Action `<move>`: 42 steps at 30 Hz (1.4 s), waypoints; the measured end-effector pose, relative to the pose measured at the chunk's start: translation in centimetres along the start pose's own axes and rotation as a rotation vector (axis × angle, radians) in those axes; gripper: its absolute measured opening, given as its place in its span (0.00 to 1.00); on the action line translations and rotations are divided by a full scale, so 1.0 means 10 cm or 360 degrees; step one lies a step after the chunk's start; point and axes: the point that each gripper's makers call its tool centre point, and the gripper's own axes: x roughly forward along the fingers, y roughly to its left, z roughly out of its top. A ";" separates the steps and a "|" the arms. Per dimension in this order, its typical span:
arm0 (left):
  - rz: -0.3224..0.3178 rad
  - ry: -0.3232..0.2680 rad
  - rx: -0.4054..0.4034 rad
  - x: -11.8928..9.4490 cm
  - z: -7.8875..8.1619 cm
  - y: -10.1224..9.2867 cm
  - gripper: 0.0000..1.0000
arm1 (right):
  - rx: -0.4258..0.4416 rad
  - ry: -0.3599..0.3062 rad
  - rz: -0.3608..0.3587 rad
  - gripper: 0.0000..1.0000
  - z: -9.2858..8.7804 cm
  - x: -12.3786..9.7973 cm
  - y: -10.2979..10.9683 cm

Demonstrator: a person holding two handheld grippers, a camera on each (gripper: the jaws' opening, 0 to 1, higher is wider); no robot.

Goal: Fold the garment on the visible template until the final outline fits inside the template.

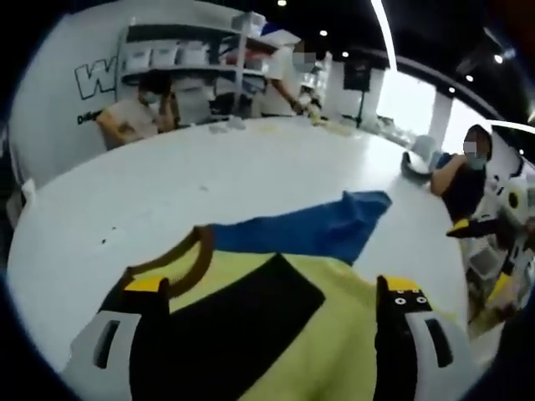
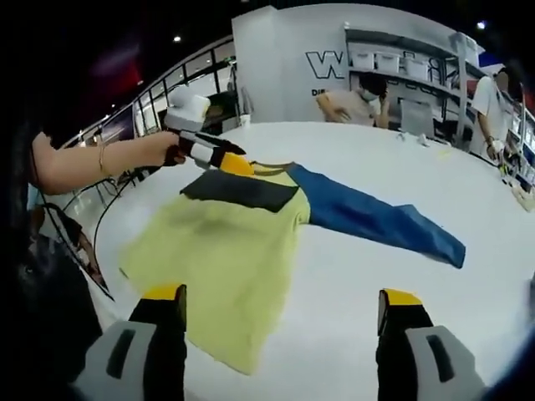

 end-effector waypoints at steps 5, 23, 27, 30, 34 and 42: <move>0.0017 -0.0020 -0.0021 -0.08 0.01 0.04 0.99 | 0.0026 -0.0021 -0.0051 0.95 0.08 0.01 -0.22; 0.0024 -0.0004 -0.0017 -0.30 -0.11 0.07 0.97 | 0.0043 -0.0013 -0.0146 0.96 0.16 0.09 -0.65; 0.0033 -0.0006 -0.0013 -0.38 -0.15 0.06 0.97 | 0.0046 -0.0012 -0.0176 0.95 0.17 0.10 -0.76; 0.0033 -0.0015 -0.0024 -0.45 -0.17 0.06 0.97 | 0.0079 -0.0025 -0.0219 0.93 0.19 0.09 -0.89; 0.0043 -0.0001 -0.0024 -0.55 -0.24 0.04 0.96 | 0.0104 -0.0055 -0.0284 0.90 0.27 0.09 -1.11; 0.0053 0.0003 -0.0028 -0.66 -0.29 0.06 0.96 | 0.0116 -0.0039 -0.0326 0.91 0.32 0.10 -1.29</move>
